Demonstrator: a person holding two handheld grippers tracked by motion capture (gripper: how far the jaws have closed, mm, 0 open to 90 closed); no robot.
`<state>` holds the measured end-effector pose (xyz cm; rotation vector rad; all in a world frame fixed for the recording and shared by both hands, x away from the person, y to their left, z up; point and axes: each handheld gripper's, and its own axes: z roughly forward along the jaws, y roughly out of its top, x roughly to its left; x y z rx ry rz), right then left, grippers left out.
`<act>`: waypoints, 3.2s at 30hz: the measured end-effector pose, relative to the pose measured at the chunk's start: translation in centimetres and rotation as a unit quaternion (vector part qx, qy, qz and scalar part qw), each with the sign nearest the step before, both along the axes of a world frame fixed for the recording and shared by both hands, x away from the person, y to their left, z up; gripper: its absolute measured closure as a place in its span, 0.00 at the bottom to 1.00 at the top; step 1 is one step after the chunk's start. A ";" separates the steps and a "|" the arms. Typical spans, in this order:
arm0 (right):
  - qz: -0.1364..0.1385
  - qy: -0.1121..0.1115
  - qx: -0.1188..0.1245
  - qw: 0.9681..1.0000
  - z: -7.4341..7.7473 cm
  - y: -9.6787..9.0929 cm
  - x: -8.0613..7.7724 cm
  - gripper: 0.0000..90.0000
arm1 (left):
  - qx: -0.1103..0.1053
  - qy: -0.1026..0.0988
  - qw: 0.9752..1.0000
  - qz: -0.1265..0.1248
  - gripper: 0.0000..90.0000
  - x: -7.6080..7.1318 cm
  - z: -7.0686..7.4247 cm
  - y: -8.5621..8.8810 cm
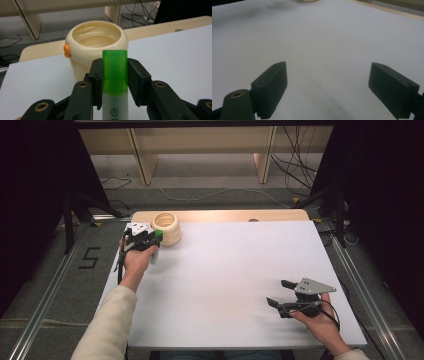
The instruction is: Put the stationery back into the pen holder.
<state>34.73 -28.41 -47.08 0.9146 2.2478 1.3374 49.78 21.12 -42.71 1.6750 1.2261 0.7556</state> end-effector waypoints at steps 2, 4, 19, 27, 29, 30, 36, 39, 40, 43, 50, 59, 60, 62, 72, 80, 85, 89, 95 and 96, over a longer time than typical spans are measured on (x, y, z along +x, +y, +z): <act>0.000 0.000 0.000 1.000 0.0 0.0 0.0 0.18 | -0.006 -0.005 1.000 -0.006 0.74 0.1 0.0 0.0; 0.000 0.000 0.000 1.000 0.0 0.0 0.0 0.18 | -0.009 -0.007 1.000 -0.003 0.74 0.3 0.0 0.0; 0.000 0.000 0.000 1.000 0.0 0.0 0.0 0.18 | -0.007 -0.040 0.999 -0.008 0.75 1.7 1.4 -0.5; -0.001 0.001 -0.002 1.000 0.0 -0.1 0.0 0.18 | -0.006 -0.054 0.999 -0.006 0.75 2.2 2.5 -0.7; -0.001 0.001 -0.002 1.000 0.0 0.0 0.0 0.18 | -0.004 -0.056 0.998 -0.007 0.74 2.3 2.8 -0.8; 0.000 0.001 -0.002 1.000 0.0 -0.1 0.0 0.18 | -0.005 -0.057 0.998 -0.007 0.75 2.4 3.0 -0.8; -0.001 0.001 -0.002 1.000 0.0 -0.1 0.0 0.18 | -0.001 -0.065 0.998 -0.007 0.75 2.8 3.6 -1.0; -0.001 0.000 -0.001 1.000 0.0 -0.1 0.0 0.18 | -0.001 -0.067 0.998 -0.007 0.75 3.0 3.8 -1.1; -0.001 0.000 -0.001 1.000 0.0 -0.1 0.0 0.18 | -0.001 -0.068 0.998 -0.008 0.74 3.0 3.9 -1.2; -0.001 0.000 0.000 1.000 0.0 -0.1 0.0 0.18 | -0.001 -0.070 0.998 -0.009 0.74 3.2 4.1 -1.2; -0.001 0.001 0.000 1.000 0.0 -0.1 0.0 0.18 | -0.003 -0.075 0.997 -0.010 0.75 3.5 4.6 -1.3; 0.000 0.001 -0.001 1.000 0.0 -0.1 0.0 0.18 | -0.004 -0.074 0.997 -0.006 0.75 3.8 4.6 -1.3; -0.001 0.001 -0.001 1.000 0.0 -0.1 0.0 0.18 | -0.004 -0.075 0.997 -0.006 0.74 3.9 4.6 -1.3; 0.000 0.002 -0.001 1.000 0.0 -0.1 0.0 0.18 | -0.005 -0.075 0.997 -0.006 0.74 3.9 4.6 -1.2; 0.000 0.002 -0.001 1.000 0.0 -0.1 0.0 0.18 | -0.006 -0.078 0.997 -0.003 0.74 4.2 4.8 -1.0; -0.001 0.002 0.000 1.000 0.0 -0.1 0.1 0.18 | -0.006 -0.081 0.997 -0.001 0.74 4.4 4.9 -1.0; 0.001 0.001 -0.001 1.000 0.0 -0.1 0.1 0.18 | -0.005 -0.083 0.997 -0.002 0.74 4.6 5.1 -0.9; 0.000 0.002 -0.001 1.000 0.0 -0.1 0.1 0.18 | -0.007 -0.083 0.997 0.001 0.74 4.8 5.2 -0.9; 0.001 0.001 0.001 1.000 0.0 -0.1 0.1 0.18 | -0.009 -0.081 0.997 0.002 0.74 5.0 5.1 -0.8; 0.001 0.002 0.001 1.000 0.0 -0.1 0.1 0.18 | -0.007 -0.081 0.997 0.002 0.74 5.0 5.2 -0.8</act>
